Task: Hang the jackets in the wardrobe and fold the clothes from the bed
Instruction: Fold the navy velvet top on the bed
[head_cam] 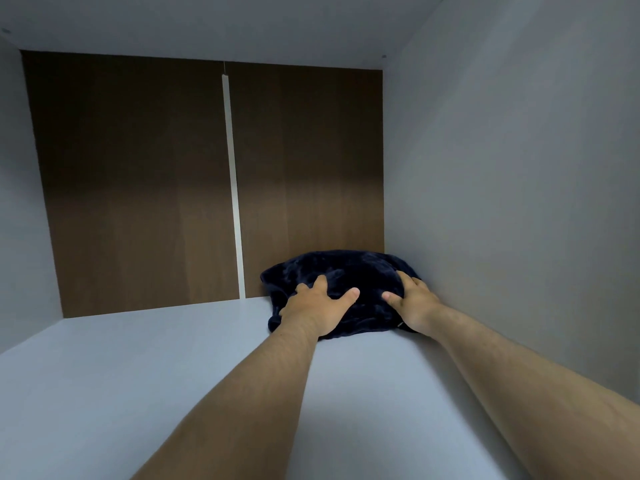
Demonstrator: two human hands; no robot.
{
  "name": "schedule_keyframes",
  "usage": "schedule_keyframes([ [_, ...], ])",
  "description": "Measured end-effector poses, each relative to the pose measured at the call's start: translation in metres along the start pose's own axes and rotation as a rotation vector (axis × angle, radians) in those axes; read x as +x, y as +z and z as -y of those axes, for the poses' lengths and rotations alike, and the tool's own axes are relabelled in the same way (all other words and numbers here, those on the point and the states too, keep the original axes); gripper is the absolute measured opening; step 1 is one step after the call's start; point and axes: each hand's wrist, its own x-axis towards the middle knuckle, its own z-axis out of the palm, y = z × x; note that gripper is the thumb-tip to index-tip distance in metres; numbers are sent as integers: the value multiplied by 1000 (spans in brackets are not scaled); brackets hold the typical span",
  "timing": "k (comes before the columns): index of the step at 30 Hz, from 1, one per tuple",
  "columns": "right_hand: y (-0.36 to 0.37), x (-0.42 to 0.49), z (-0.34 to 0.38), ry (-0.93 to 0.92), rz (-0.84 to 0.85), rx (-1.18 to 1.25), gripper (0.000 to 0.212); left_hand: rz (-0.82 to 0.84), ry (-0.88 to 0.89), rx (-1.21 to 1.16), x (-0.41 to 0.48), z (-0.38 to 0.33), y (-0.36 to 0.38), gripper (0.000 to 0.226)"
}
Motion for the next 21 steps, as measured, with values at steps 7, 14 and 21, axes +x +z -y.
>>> schedule_keyframes([
  [7,6,14,0,-3,-4,-2,73,-13,9,6,18,5,5,98],
  [14,6,12,0,-4,24,-43,74,19,7,42,17,5,5,97],
  [21,1,-18,-4,56,130,-237,83,162,-29,276,-14,14,-1,98],
])
